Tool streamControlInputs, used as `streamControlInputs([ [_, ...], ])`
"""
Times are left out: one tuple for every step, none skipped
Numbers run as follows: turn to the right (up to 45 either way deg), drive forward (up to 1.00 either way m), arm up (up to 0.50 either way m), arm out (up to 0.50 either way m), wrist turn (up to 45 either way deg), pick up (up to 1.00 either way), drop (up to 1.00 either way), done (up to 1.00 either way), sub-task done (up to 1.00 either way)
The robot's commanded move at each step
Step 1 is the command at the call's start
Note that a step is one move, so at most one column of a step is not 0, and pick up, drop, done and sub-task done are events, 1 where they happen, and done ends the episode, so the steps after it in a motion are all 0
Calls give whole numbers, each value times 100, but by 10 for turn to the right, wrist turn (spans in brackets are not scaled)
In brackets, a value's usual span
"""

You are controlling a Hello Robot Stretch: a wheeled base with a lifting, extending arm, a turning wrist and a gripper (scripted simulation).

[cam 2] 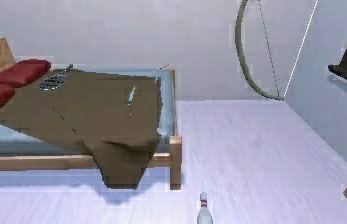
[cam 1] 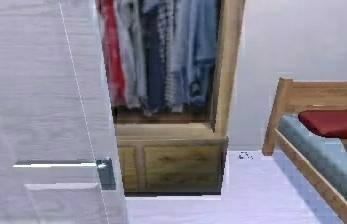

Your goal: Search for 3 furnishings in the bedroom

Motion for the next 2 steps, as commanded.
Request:
streamControlInputs([
  [-120,0,0,0,0,0,0,0,0],
  [0,0,0,0,0,0,0,100,0],
])
